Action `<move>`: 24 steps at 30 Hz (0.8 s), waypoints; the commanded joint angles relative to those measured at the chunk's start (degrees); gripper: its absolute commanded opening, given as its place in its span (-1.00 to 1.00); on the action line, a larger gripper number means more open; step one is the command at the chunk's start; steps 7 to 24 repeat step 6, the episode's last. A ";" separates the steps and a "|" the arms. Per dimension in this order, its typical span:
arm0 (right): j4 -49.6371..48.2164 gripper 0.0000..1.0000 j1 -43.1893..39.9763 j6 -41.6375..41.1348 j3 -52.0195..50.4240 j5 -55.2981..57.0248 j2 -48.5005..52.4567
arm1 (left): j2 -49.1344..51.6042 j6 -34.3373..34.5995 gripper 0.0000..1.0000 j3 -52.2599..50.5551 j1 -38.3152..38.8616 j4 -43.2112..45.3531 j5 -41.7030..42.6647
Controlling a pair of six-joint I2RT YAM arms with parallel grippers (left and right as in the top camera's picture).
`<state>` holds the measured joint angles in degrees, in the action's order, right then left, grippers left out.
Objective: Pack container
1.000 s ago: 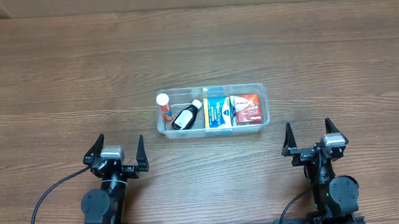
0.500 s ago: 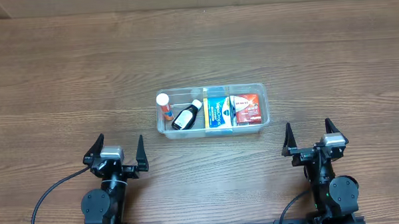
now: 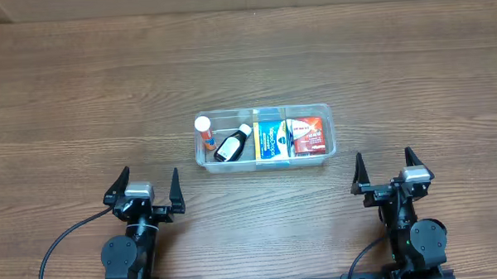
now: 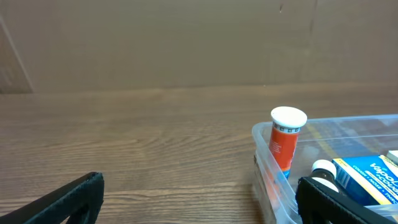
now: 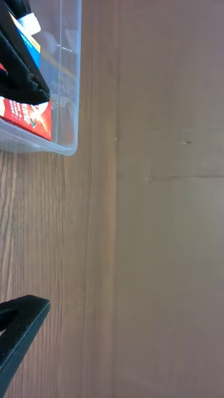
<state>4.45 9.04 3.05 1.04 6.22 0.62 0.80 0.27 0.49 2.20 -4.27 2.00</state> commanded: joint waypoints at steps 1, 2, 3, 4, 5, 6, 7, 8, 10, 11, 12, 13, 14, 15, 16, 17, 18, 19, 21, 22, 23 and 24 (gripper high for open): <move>-0.31 1.00 -0.17 0.17 -0.57 0.13 -0.46 | -0.55 1.01 1.00 -0.20 -0.42 0.04 0.76; -0.31 1.00 -0.17 0.17 -0.57 0.15 -0.46 | -0.55 1.01 1.00 -0.20 -0.42 0.04 0.76; -0.31 1.00 -0.17 0.17 -0.57 0.15 -0.46 | -0.55 1.01 1.00 -0.20 -0.42 0.02 0.76; -0.31 1.00 -0.17 0.17 -0.57 0.15 -0.46 | -0.55 1.01 0.99 -0.20 -0.42 0.02 0.76; -0.31 1.00 -0.17 0.17 -0.57 0.15 -0.46 | -0.55 1.01 1.00 -0.20 -0.42 0.04 0.76; -0.31 1.00 -0.17 0.17 -0.57 0.15 -0.46 | -0.55 1.01 1.00 -0.20 -0.42 0.04 0.76; -0.31 1.00 -0.17 0.17 -0.57 0.15 -0.46 | -0.55 1.01 1.00 -0.20 -0.42 0.04 0.76; -0.31 1.00 -0.17 0.17 -0.57 0.15 -0.46 | -0.55 1.01 1.00 -0.20 -0.42 0.04 0.76; -0.31 1.00 -0.17 0.17 -0.57 0.15 -0.46 | -0.55 1.01 1.00 -0.20 -0.42 0.04 0.76; -0.31 1.00 -0.17 0.17 -0.57 0.15 -0.46 | -0.55 1.01 1.00 -0.20 -0.42 0.04 0.76; -0.31 1.00 -0.17 0.17 -0.57 0.15 -0.46 | -0.55 1.01 1.00 -0.20 -0.42 0.04 0.76; -0.31 1.00 -0.17 0.17 -0.57 0.15 -0.46 | -0.55 1.01 1.00 -0.20 -0.42 0.04 0.76; -0.31 1.00 -0.17 0.17 -0.57 0.15 -0.46 | -0.55 1.01 1.00 -0.20 -0.42 0.04 0.76; -0.31 1.00 -0.17 0.17 -0.57 0.15 -0.46 | -0.55 1.01 1.00 -0.20 -0.42 0.04 0.76; -0.31 1.00 -0.17 0.17 -0.57 0.15 -0.46 | -0.55 1.01 1.00 -0.20 -0.42 0.04 0.76; -0.31 1.00 -0.17 0.17 -0.57 0.15 -0.46 | -0.55 1.01 1.00 -0.20 -0.42 0.04 0.76; -0.31 1.00 -0.17 0.17 -0.57 0.15 -0.46 | -0.55 1.01 1.00 -0.20 -0.42 0.04 0.76; -0.31 1.00 -0.17 0.17 -0.57 0.15 -0.46 | -0.55 1.01 1.00 -0.20 -0.42 0.04 0.76; -0.31 1.00 -0.17 0.17 -0.57 0.15 -0.46 | -0.55 1.01 1.00 -0.20 -0.42 0.04 0.76; -0.31 1.00 -0.17 0.17 -0.57 0.15 -0.46 | -0.55 1.01 1.00 -0.20 -0.42 0.04 0.76; -0.31 1.00 -0.17 0.17 -0.57 0.15 -0.46 | -0.55 1.01 1.00 -0.20 -0.42 0.04 0.76; -0.31 1.00 -0.17 0.17 -0.57 0.15 -0.46 | -0.55 1.01 1.00 -0.20 -0.42 0.04 0.76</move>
